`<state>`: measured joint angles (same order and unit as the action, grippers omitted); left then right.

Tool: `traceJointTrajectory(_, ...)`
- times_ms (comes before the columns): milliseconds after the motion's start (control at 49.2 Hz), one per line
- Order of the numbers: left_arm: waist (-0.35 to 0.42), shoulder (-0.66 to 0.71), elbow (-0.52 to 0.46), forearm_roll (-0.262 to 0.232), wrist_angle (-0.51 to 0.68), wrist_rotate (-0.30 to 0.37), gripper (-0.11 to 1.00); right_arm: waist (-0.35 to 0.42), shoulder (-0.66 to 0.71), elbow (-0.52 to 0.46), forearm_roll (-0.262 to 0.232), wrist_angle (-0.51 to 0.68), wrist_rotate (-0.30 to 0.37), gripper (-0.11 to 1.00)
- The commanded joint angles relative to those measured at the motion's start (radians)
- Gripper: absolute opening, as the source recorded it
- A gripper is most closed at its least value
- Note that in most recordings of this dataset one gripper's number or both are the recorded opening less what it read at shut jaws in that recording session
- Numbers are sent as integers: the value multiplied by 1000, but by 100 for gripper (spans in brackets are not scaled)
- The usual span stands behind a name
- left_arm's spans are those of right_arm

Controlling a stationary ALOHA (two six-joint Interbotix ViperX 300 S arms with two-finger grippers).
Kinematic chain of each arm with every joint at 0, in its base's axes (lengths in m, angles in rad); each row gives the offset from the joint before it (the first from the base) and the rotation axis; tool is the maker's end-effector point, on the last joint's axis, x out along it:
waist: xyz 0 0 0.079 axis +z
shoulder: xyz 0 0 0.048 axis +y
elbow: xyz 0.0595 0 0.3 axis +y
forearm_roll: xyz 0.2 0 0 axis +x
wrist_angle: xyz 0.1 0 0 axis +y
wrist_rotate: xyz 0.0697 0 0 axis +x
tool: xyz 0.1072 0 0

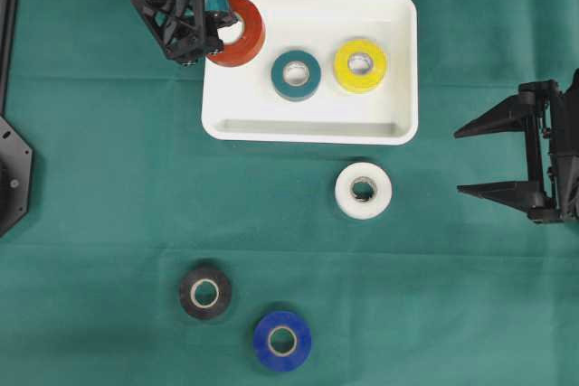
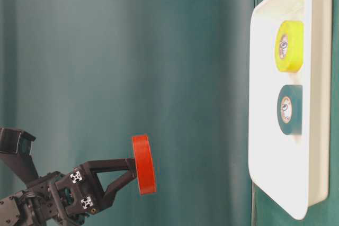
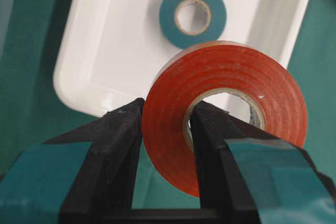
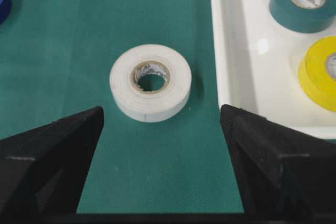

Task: Pick up the tape from a random location and place it into the white case.
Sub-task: 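Lift the orange-red roll and carry it to the tray's left end, then lower the orange-red roll into the tray and open the left gripper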

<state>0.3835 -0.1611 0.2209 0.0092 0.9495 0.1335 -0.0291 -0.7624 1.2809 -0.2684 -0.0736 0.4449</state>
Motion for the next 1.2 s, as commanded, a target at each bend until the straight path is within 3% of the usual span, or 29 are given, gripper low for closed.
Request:
traceJointTrajectory(0, 2, -11, -11, 2, -9, -2, 22, -2, 5, -23, -2, -5, 0, 86)
traceJointTrajectory(610, 2, -9, 6, 2, -17, -3, 22, -2, 5, -23, -3, -5, 0, 86)
traceJointTrajectory(1180, 46, 155, 161, -3, -256, -2, 22, -2, 8, -23, -3, 0, 0, 86)
